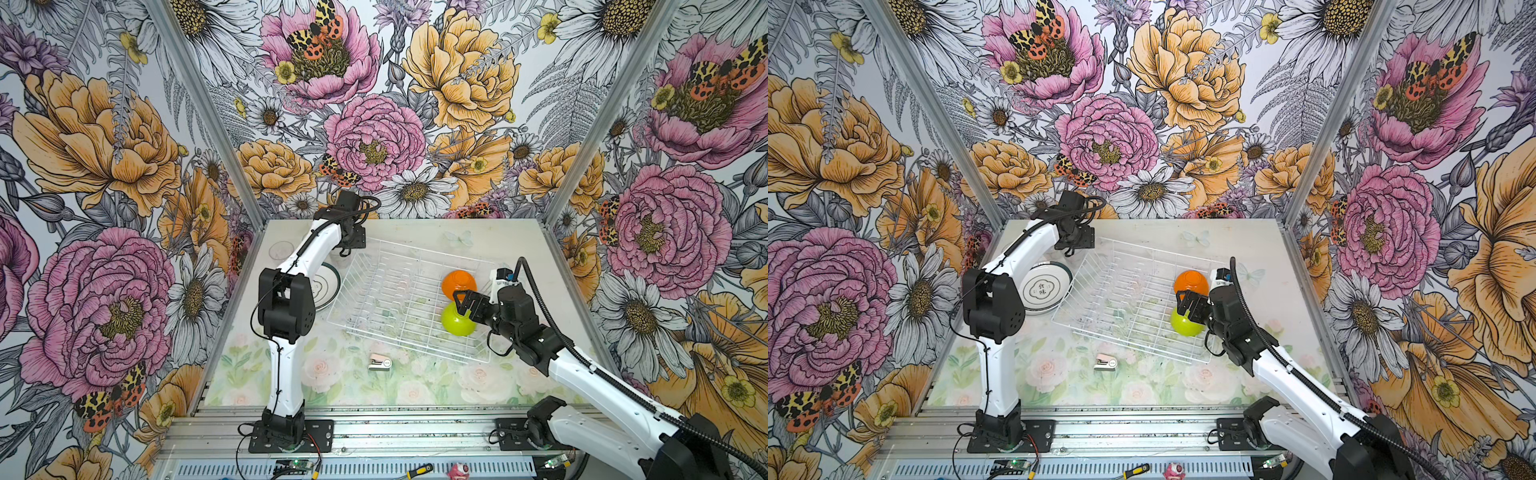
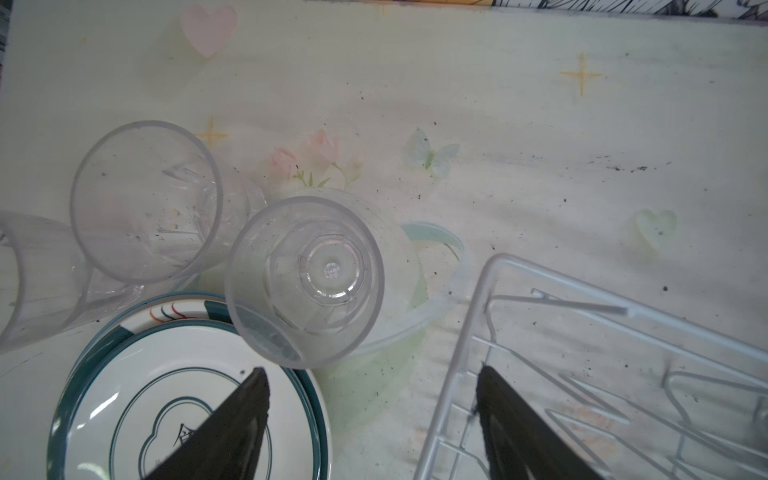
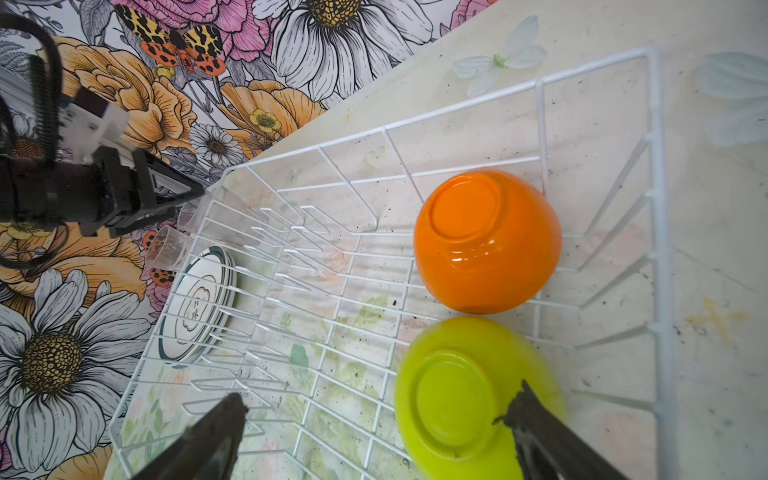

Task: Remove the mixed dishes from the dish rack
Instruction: 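Lower the cup upright onto the table and open the left gripper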

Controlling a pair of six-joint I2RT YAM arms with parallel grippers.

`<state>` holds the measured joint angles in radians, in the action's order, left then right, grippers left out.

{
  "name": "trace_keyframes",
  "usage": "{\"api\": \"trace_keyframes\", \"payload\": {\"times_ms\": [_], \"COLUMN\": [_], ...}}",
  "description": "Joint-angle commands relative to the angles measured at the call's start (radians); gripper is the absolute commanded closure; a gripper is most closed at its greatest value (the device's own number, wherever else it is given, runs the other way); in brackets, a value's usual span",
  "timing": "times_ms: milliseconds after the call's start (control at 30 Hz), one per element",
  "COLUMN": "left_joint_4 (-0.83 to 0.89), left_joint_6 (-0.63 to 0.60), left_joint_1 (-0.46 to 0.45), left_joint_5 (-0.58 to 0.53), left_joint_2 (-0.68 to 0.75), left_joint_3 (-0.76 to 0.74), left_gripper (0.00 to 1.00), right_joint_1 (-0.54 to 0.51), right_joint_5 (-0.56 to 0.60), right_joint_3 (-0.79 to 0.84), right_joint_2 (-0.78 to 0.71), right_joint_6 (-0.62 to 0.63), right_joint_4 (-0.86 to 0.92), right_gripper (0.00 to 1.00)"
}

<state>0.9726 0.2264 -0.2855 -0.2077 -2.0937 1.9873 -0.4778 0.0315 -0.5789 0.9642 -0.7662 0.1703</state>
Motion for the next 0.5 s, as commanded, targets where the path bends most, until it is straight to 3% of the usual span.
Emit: {"api": "trace_keyframes", "payload": {"times_ms": [0,267,467], "left_joint_4": [0.000,-0.042,-0.212], "left_joint_6": [-0.011,-0.012,0.028], "left_joint_1": [-0.015,-0.096,-0.206], "left_joint_5": [-0.076,-0.130,-0.082], "left_joint_2": [0.097,0.325,0.535], "left_joint_3": [-0.031,-0.144,-0.368], "left_gripper": [0.12,0.02,0.01], "right_joint_1": [0.007,0.026,0.068], "right_joint_5": [0.048,0.038,0.028], "right_joint_3": [-0.042,-0.072,-0.067], "right_joint_2": [-0.008,-0.027,-0.052], "right_joint_6": [0.057,0.094,0.092], "right_joint_4": [0.080,0.115,0.148], "right_gripper": [0.00,0.01,0.01]}}
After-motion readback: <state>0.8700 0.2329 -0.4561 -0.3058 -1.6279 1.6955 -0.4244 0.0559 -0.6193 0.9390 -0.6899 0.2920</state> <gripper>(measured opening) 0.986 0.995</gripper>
